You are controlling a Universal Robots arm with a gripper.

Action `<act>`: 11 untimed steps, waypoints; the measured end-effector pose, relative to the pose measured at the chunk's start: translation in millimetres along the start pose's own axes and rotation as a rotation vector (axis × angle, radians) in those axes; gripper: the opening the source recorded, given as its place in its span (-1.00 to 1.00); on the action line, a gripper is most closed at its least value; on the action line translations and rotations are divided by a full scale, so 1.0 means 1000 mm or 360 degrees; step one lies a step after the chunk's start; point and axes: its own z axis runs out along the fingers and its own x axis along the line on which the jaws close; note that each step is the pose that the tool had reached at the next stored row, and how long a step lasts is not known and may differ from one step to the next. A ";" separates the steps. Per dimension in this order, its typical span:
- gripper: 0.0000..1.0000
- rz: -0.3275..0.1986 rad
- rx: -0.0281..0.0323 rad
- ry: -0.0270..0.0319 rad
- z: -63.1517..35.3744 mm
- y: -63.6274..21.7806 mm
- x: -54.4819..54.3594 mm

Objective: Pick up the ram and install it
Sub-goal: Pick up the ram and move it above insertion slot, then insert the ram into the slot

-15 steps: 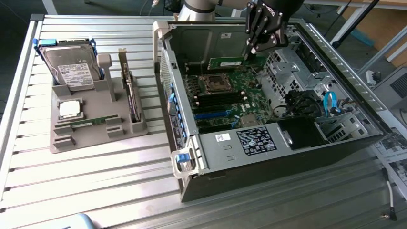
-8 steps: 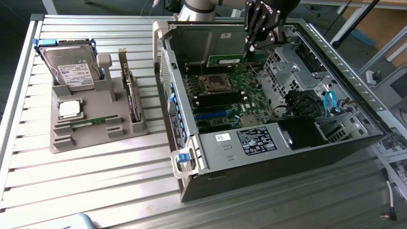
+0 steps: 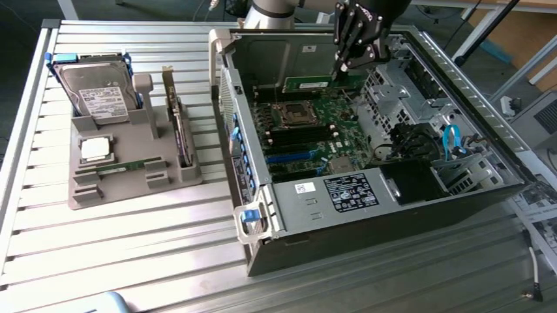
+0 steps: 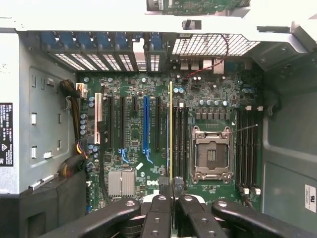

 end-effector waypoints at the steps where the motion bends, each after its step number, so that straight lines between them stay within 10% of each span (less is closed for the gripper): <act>1: -0.76 0.0000 0.00000 0.00000 0.0012 0.0000 0.000; 11: -0.76 0.0000 -0.00001 0.00002 0.0067 -0.0002 0.000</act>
